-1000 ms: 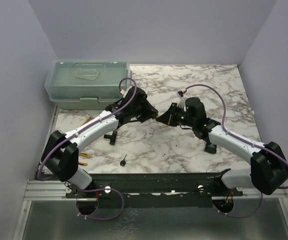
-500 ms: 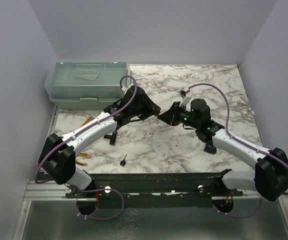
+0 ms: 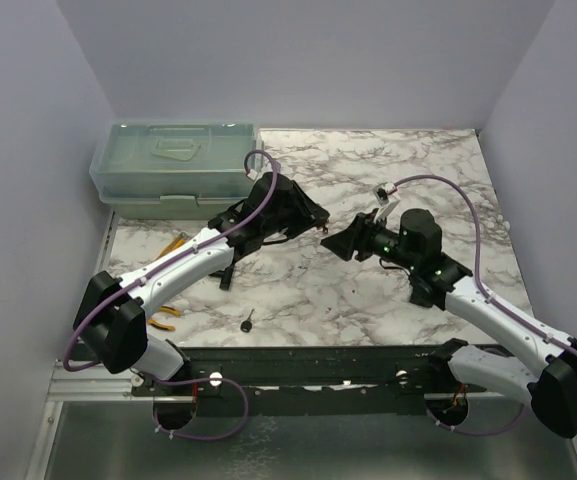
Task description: Unlock with the key
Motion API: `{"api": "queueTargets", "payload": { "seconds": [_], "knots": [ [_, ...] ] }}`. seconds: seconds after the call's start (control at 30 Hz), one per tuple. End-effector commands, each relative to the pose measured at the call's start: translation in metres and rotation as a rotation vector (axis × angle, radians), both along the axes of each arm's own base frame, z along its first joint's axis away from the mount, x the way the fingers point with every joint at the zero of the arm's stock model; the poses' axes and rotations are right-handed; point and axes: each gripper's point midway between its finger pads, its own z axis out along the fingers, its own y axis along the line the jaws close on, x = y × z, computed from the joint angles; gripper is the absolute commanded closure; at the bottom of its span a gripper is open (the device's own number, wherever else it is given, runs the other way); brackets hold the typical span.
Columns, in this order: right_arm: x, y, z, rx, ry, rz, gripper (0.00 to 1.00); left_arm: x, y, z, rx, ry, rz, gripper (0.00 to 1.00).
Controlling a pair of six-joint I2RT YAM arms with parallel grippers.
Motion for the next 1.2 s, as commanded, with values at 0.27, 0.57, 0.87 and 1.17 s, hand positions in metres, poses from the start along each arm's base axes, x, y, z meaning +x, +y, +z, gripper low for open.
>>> {"api": "queueTargets", "payload": {
  "seconds": [0.27, 0.57, 0.87, 1.17],
  "knots": [
    [0.009, -0.017, 0.001, -0.001, 0.023, -0.141, 0.47, 0.01, -0.007, 0.019, -0.056, -0.051, 0.019, 1.0],
    [0.026, -0.007, 0.013, 0.034, 0.005, -0.156, 0.54, 0.008, -0.008, 0.023, -0.076, -0.053, 0.008, 1.0],
    [0.032, -0.003, 0.022, 0.056, -0.02, -0.153, 0.56, 0.006, -0.009, 0.023, -0.083, -0.055, 0.003, 1.0],
    [0.035, -0.005, 0.028, 0.064, -0.034, -0.174, 0.58, 0.006, -0.009, 0.026, -0.09, -0.062, 0.004, 1.0]
  ]
}}
